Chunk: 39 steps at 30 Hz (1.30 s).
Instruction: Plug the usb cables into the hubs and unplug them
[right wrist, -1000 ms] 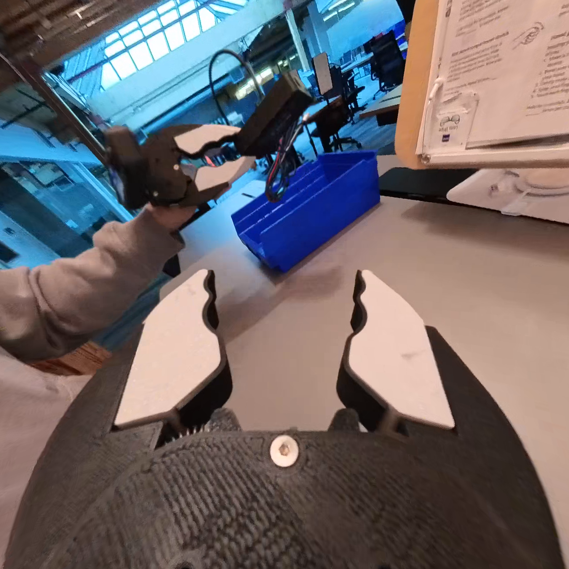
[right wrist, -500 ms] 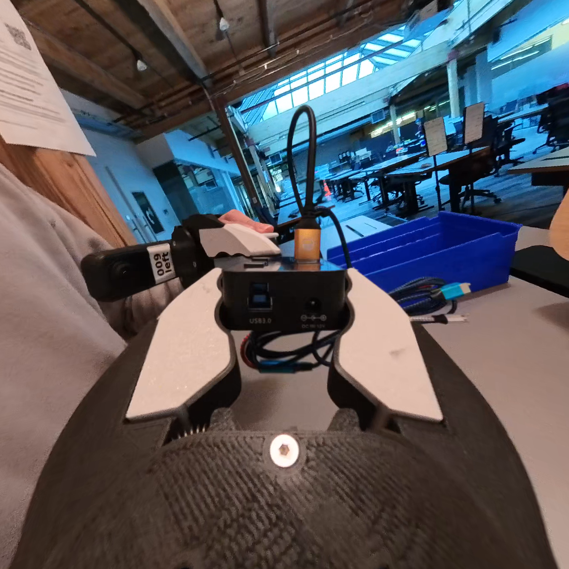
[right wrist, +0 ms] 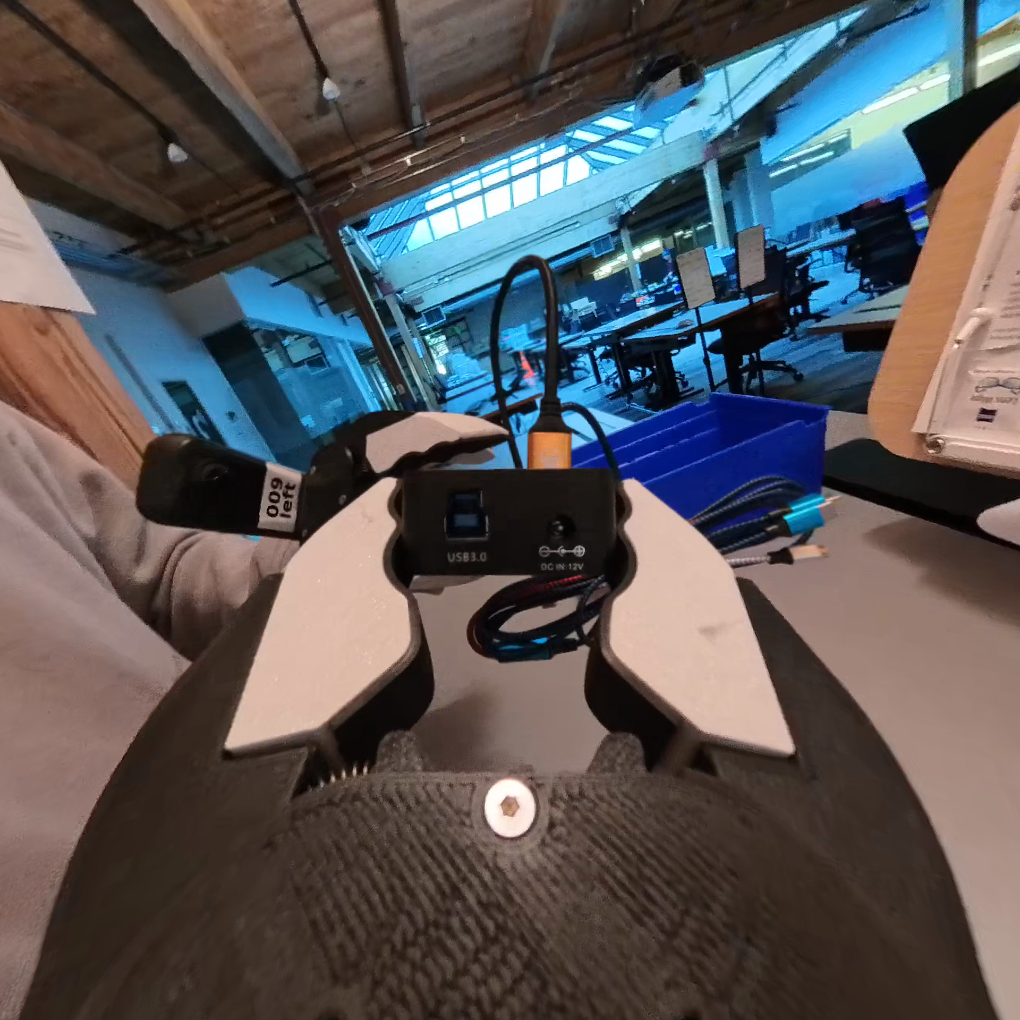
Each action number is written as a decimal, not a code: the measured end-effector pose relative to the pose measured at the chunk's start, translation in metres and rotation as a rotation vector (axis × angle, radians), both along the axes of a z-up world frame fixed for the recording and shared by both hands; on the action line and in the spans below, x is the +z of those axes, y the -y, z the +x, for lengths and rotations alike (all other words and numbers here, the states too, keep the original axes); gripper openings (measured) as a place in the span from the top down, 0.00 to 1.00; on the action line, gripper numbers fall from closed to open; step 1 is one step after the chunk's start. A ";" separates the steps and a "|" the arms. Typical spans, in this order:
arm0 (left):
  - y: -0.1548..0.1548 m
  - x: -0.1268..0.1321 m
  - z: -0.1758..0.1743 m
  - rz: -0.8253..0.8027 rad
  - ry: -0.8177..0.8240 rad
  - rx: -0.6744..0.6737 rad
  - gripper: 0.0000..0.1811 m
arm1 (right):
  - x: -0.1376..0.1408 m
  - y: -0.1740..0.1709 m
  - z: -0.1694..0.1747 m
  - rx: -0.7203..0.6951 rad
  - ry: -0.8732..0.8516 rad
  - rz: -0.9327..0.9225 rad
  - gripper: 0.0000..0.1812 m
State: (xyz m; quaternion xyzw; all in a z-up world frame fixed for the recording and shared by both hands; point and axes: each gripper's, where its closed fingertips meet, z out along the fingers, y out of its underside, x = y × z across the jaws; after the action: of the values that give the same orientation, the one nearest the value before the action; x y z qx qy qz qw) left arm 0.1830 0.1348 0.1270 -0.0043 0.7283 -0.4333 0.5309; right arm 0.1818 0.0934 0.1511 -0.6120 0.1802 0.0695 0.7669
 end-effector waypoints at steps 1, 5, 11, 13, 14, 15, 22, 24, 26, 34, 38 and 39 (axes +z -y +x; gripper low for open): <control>-0.001 -0.003 0.001 -0.016 -0.007 0.029 0.68 | -0.001 0.000 0.005 -0.043 -0.028 -0.001 0.60; 0.010 -0.017 -0.003 0.055 0.022 0.109 0.68 | -0.007 -0.003 0.019 -0.230 -0.121 -0.043 0.61; 0.027 -0.043 0.006 -0.019 -0.222 0.162 0.74 | -0.022 -0.012 0.021 -0.298 -0.236 -0.042 0.61; 0.027 -0.048 0.007 -0.071 -0.295 0.148 0.84 | -0.027 -0.013 0.020 -0.299 -0.236 -0.070 0.61; 0.026 -0.048 0.007 -0.091 -0.309 0.131 0.85 | -0.027 -0.014 0.018 -0.275 -0.224 -0.077 0.61; 0.025 -0.048 0.007 -0.096 -0.327 0.119 0.85 | -0.029 -0.015 0.016 -0.233 -0.221 -0.101 0.61; 0.026 -0.037 -0.014 -0.427 -0.743 -0.314 0.86 | -0.004 0.009 0.004 -0.074 0.217 -0.247 0.61; 0.024 -0.034 -0.026 -0.411 -0.770 -0.458 0.86 | 0.004 0.012 -0.007 0.058 0.288 -0.289 0.66; 0.024 -0.034 -0.036 -0.371 -0.786 -0.564 0.86 | 0.007 0.010 -0.015 0.219 0.219 -0.337 0.69; 0.019 -0.055 -0.041 -0.230 -0.809 -0.580 0.86 | -0.010 0.000 -0.042 0.513 0.244 -0.591 0.86; 0.018 -0.059 -0.040 -0.228 -0.816 -0.569 0.86 | -0.029 0.000 -0.044 0.541 0.278 -0.725 0.75; 0.017 -0.060 -0.039 -0.229 -0.815 -0.566 0.85 | -0.029 -0.003 -0.041 0.520 0.291 -0.726 0.86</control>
State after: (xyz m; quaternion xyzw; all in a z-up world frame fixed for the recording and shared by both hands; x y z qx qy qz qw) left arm 0.1439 0.1175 0.0670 -0.0337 0.7967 -0.6003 0.0613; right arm 0.1409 0.0969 0.1222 -0.8690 -0.0761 0.1053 0.4775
